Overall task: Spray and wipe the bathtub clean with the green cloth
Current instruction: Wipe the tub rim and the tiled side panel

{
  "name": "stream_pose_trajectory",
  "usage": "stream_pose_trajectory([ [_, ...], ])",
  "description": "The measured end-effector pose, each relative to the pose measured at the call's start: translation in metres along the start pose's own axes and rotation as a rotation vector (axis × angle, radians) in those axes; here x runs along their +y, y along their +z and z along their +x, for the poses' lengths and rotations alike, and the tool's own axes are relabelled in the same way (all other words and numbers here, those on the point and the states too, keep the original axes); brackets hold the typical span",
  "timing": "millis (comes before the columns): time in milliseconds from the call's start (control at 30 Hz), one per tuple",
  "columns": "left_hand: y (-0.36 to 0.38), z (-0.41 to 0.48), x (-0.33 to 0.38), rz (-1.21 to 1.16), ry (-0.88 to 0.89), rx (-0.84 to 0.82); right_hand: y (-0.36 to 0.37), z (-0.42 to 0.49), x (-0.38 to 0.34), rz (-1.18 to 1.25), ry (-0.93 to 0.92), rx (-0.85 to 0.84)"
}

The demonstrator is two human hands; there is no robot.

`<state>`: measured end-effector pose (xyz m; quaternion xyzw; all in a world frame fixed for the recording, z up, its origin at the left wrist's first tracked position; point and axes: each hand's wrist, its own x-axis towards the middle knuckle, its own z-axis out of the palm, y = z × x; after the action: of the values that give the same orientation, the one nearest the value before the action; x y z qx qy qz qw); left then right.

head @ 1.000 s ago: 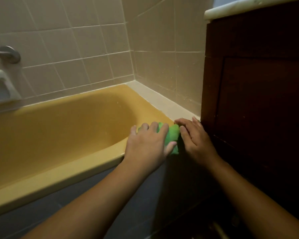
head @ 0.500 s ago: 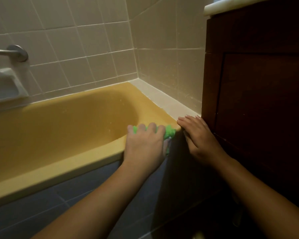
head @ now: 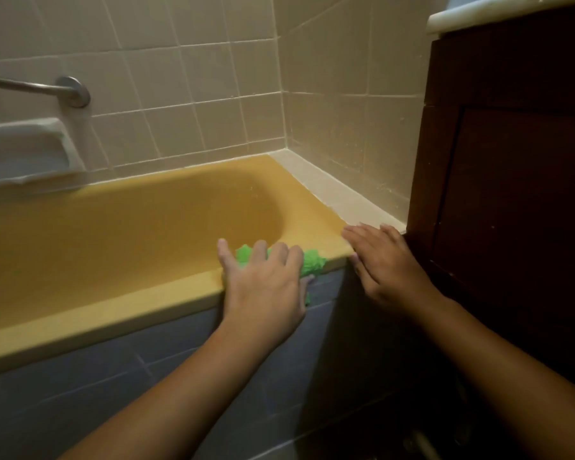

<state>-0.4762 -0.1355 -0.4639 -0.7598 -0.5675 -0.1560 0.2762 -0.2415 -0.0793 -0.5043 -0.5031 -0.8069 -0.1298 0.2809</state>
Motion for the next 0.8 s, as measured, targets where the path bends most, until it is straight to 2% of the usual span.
stream_pose_trajectory([
  [133, -0.007, -0.022, -0.013, 0.054, -0.154, -0.067, 0.004, 0.014, -0.012, 0.033, -0.143, 0.009],
  [233, -0.002, 0.001, 0.02, -0.041, -0.098, -0.053, 0.004, 0.017, -0.006, 0.03, -0.23, -0.03],
  [333, 0.003, 0.021, 0.042, -0.1, -0.038, -0.067, 0.0, 0.017, 0.002, 0.067, -0.226, -0.106],
  [433, -0.004, 0.006, 0.022, -0.071, -0.047, -0.037, -0.002, 0.016, 0.0, 0.052, -0.223, -0.12],
  [633, -0.008, -0.047, -0.041, 0.015, -0.233, -0.037, 0.006, 0.027, -0.044, -0.029, -0.34, -0.027],
  [800, -0.002, -0.015, -0.005, -0.068, -0.11, -0.028, 0.005, 0.036, -0.044, -0.004, -0.442, -0.12],
])
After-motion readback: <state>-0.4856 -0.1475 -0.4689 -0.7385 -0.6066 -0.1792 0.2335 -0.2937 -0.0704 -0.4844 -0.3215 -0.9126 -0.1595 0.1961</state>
